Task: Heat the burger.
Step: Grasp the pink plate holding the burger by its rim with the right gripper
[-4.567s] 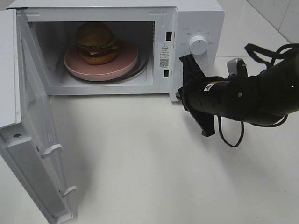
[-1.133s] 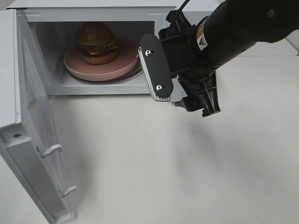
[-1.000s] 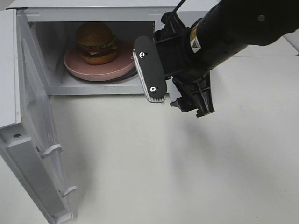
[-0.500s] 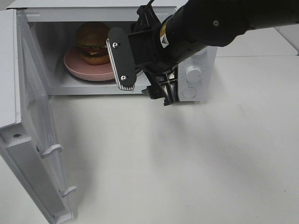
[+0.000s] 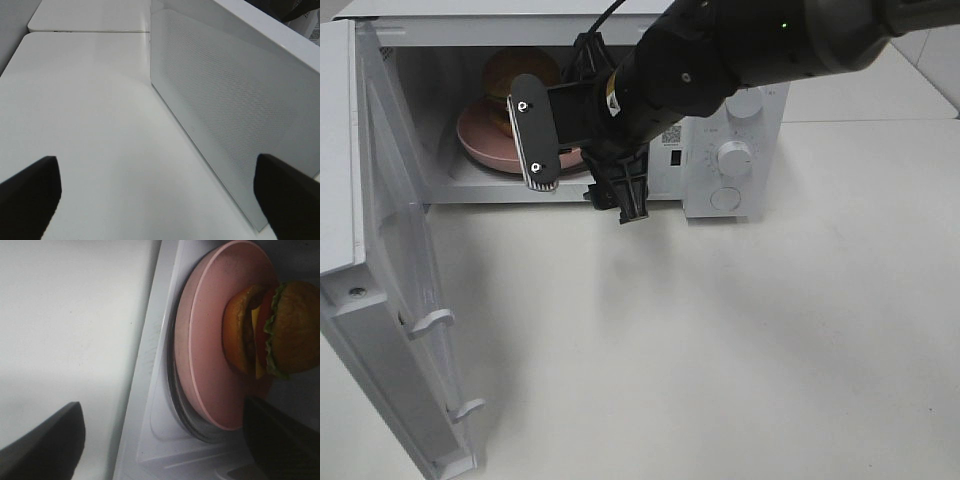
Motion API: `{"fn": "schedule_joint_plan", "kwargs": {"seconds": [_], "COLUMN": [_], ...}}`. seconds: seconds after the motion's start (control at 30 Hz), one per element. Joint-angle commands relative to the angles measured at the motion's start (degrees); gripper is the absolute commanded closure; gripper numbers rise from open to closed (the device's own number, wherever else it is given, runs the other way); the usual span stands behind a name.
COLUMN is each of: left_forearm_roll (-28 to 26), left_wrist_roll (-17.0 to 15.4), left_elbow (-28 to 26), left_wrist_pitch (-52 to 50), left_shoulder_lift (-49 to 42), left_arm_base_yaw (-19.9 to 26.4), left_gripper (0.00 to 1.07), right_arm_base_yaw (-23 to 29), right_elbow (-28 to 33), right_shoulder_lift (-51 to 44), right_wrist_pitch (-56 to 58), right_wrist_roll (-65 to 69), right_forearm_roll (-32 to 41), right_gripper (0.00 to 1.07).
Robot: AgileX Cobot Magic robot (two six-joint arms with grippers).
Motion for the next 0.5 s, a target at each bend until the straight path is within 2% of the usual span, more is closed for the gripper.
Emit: {"fn": "schedule_joint_plan", "kwargs": {"seconds": [0.03,0.5], "left_forearm_roll": [-0.23,-0.23], "left_wrist_roll": [0.00,0.00], "left_elbow": [0.23,0.23], "left_wrist_pitch": [-0.52,-0.52], "left_shoulder_lift": [-1.15,-1.15], "left_arm_base_yaw": [-0.11,-0.11], "left_gripper": [0.04,0.04], "right_arm_base_yaw": [0.00,-1.32], "right_elbow": [-2.41,-13.18], "right_shoulder_lift": [1.95,12.95], "right_wrist_pitch": [-0.23,0.00], "right_wrist_roll": [3.15,5.04], "right_forearm_roll": [-0.46,-1.66], "right_gripper": [0.26,0.26]}}
